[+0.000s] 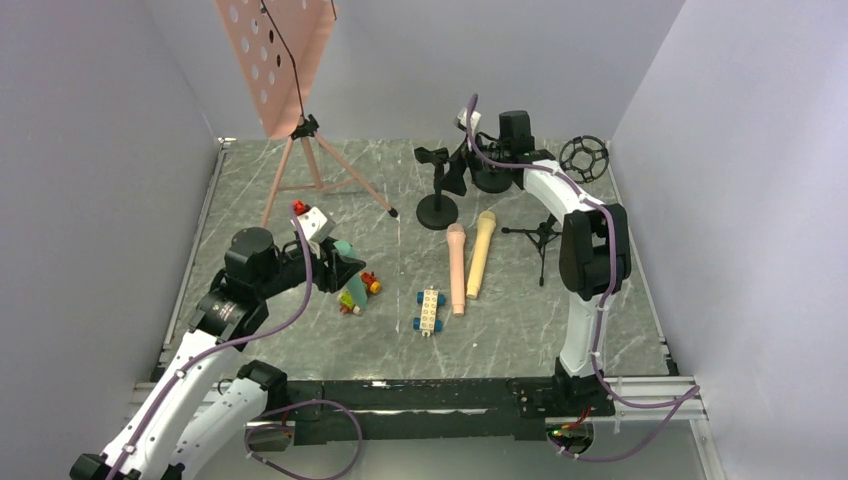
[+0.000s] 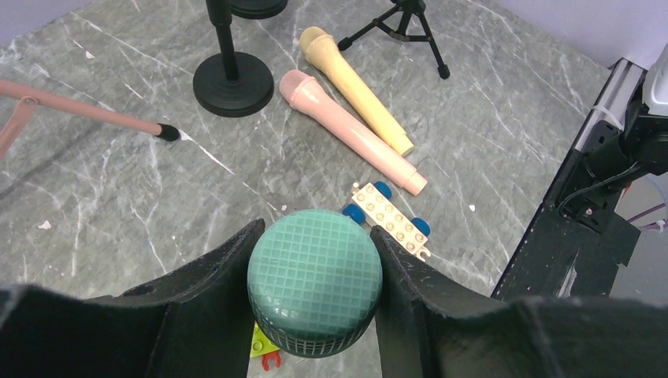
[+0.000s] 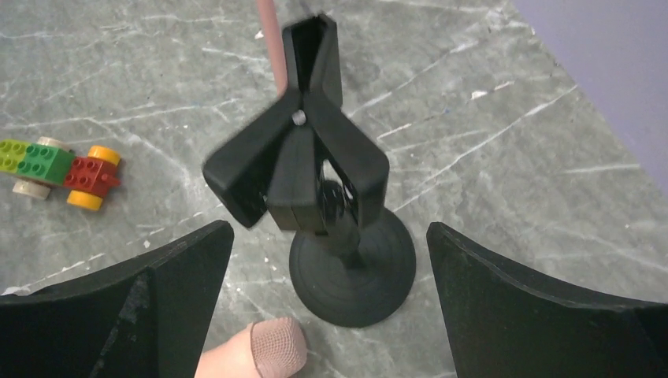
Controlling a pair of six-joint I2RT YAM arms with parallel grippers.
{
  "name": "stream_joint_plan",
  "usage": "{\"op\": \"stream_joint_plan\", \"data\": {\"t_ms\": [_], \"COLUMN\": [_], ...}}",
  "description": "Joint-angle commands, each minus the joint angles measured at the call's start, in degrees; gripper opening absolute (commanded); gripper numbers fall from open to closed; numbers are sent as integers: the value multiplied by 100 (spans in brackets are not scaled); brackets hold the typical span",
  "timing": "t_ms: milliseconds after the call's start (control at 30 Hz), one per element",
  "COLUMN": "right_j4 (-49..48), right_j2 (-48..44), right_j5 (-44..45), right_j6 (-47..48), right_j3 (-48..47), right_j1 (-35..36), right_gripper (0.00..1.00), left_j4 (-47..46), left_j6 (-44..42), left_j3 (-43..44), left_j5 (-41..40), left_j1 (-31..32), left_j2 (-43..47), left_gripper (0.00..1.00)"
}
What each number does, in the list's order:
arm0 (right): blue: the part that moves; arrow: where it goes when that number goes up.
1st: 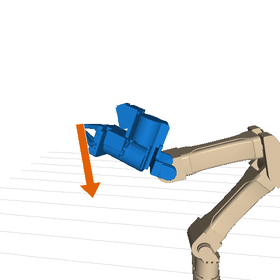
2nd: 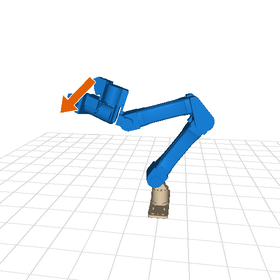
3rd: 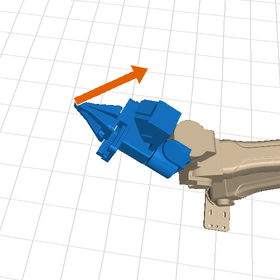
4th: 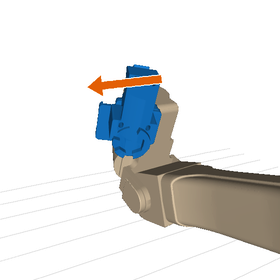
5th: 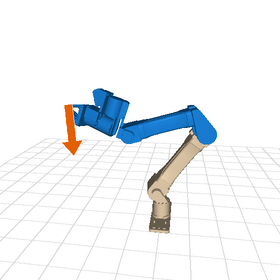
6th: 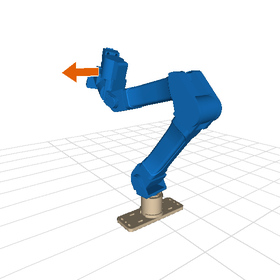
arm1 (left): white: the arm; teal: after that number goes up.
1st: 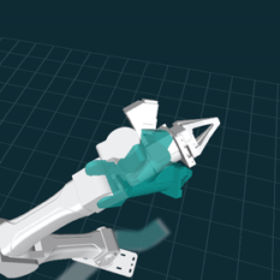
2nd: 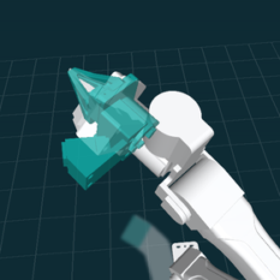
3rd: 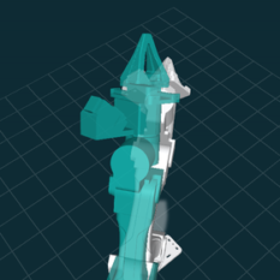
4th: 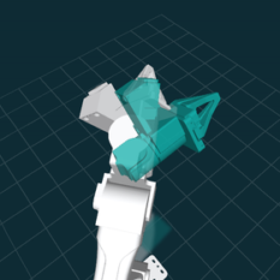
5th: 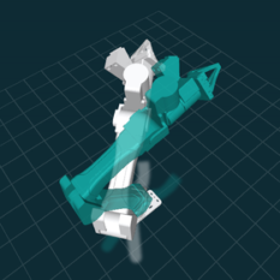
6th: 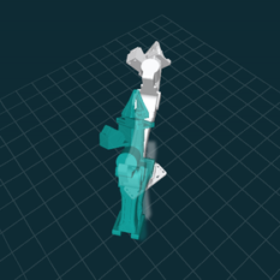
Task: Attach the microphones to the stand
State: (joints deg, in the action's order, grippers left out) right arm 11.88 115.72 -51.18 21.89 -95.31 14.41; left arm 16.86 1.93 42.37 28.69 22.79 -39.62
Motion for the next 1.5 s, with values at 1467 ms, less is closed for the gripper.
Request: {"op": "stream_joint_plan", "data": {"t_ms": [1467], "right_j4": [-2779], "right_j2": [491], "right_j5": [-1371], "right_j6": [-1540], "right_j3": [479], "right_j1": [-106], "right_gripper": [60], "left_j4": [-267], "left_j6": [569], "left_j3": [190], "left_j5": [172], "left_j1": [-37], "left_j2": [174], "left_gripper": [3]}}
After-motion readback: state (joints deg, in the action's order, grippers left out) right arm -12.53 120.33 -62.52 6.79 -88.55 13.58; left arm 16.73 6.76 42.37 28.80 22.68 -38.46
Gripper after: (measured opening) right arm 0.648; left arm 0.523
